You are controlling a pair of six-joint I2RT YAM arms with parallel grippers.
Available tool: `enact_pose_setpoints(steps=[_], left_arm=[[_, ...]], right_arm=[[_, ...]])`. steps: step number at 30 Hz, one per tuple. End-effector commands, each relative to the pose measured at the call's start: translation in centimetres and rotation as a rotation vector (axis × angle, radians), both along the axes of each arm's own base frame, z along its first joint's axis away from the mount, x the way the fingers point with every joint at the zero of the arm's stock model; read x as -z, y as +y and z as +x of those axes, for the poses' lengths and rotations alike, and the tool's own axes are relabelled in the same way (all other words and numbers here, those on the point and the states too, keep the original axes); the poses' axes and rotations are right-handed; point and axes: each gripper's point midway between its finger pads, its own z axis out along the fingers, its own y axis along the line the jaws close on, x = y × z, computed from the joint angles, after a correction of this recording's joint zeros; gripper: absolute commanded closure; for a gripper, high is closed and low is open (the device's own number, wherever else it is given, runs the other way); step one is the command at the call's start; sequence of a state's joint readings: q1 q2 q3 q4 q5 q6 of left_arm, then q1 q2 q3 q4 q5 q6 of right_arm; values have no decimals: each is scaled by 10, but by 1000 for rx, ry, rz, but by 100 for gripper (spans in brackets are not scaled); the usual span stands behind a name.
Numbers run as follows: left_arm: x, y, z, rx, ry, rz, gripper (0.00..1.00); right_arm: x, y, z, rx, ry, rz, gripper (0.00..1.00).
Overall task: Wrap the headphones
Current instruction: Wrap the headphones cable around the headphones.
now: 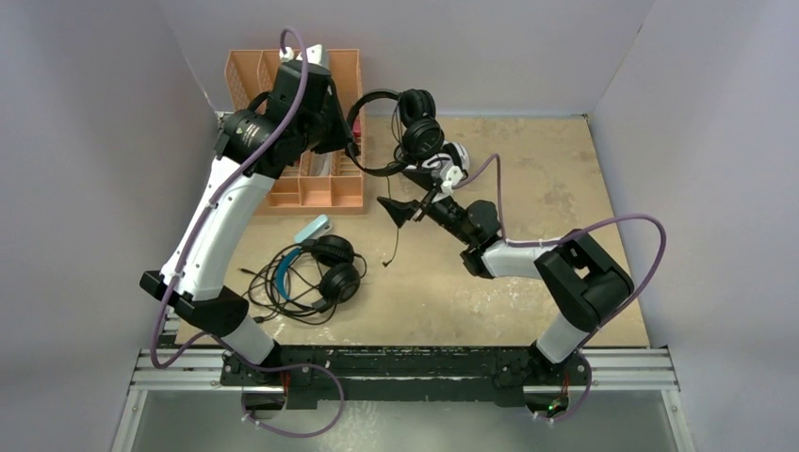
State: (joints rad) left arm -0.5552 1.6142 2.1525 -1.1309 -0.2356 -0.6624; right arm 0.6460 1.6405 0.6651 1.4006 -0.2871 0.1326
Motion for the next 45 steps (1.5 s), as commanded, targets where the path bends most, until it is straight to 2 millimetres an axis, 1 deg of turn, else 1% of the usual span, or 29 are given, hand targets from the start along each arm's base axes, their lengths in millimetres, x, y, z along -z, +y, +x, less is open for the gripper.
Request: enact_pose_setpoints(steps=[1,3,4,5,6,8,9,10,11,13,15,19,21,23,26,28,30,31,32,33,34,35,37,38,39,40,42,44,45], left_arm=[[-52,-5,-12,33,-115,-150,100],[-54,-6,-13,43,-116,-158,100],[-55,-7,-14,51,-119,-162,100],[-56,-9,-15,63,-124,-169,100],[-56,-11,-16,77,-127,-173,100],[-59,-13,-23,115,-144,-182,100],[-60,-15,-26,138,-154,-188,100],[-55,-17,-28,157,-151,-187,100],[-55,-17,-31,173,-164,-190,100],[-52,-14,-34,182,-174,-181,100],[-48,-12,-36,186,-179,-177,100],[-50,-12,-41,201,-204,-193,100],[-53,-10,-42,197,-220,-201,100],[-57,-12,-43,203,-233,-211,100],[-61,-11,-43,206,-248,-211,100],[-65,-9,-44,206,-262,-211,100],[-70,-10,-46,219,-286,-218,100],[-71,-9,-46,217,-298,-216,100],[-74,-5,-47,207,-319,-213,100],[-71,-1,-45,190,-332,-201,100],[-72,6,-42,153,-357,-189,100],[-71,17,-38,93,-378,-171,100],[-69,47,-29,-84,-403,-133,100],[-67,55,-25,-139,-410,-132,100],[-68,52,-23,-137,-420,-152,100],[-71,41,-20,-97,-425,-184,100],[-70,5,-17,44,-406,-267,100],[-63,-26,-16,169,-362,-338,100],[-60,-40,-20,232,-337,-373,100]], right_arm=[[-66,21,-14,-66,-184,109,13],[-67,24,-10,-65,-165,118,18],[-66,25,-11,-82,-146,130,22],[-67,23,-10,-83,-129,147,29],[-67,19,-6,-68,-113,160,39],[-63,4,4,-15,-65,183,67],[-61,-7,10,12,-44,193,82],[-58,-18,14,35,-20,206,95],[-55,-29,18,46,-4,215,100],[-48,-48,20,61,26,220,100],[-45,-61,14,87,23,194,100],[-22,-73,13,145,81,108,100],[-9,-76,10,153,105,80,100],[8,-78,10,169,147,58,100],[32,-85,16,221,225,46,100],[43,-82,19,216,264,18,100],[48,-73,20,169,295,-18,100],[50,-66,16,125,309,-34,100],[45,-59,12,78,307,-39,100],[37,-52,7,29,297,-37,100],[31,-43,-3,-45,303,-42,100],[25,-35,-15,-124,332,-37,100],[11,-22,-40,-259,364,-18,100],[4,-18,-52,-297,355,4,100],[-2,-15,-61,-320,338,28,100],[-7,-14,-67,-336,313,47,100],[-16,-10,-69,-373,311,58,100],[-33,-16,-52,-352,296,88,100],[-42,-21,-42,-335,283,112,100]])
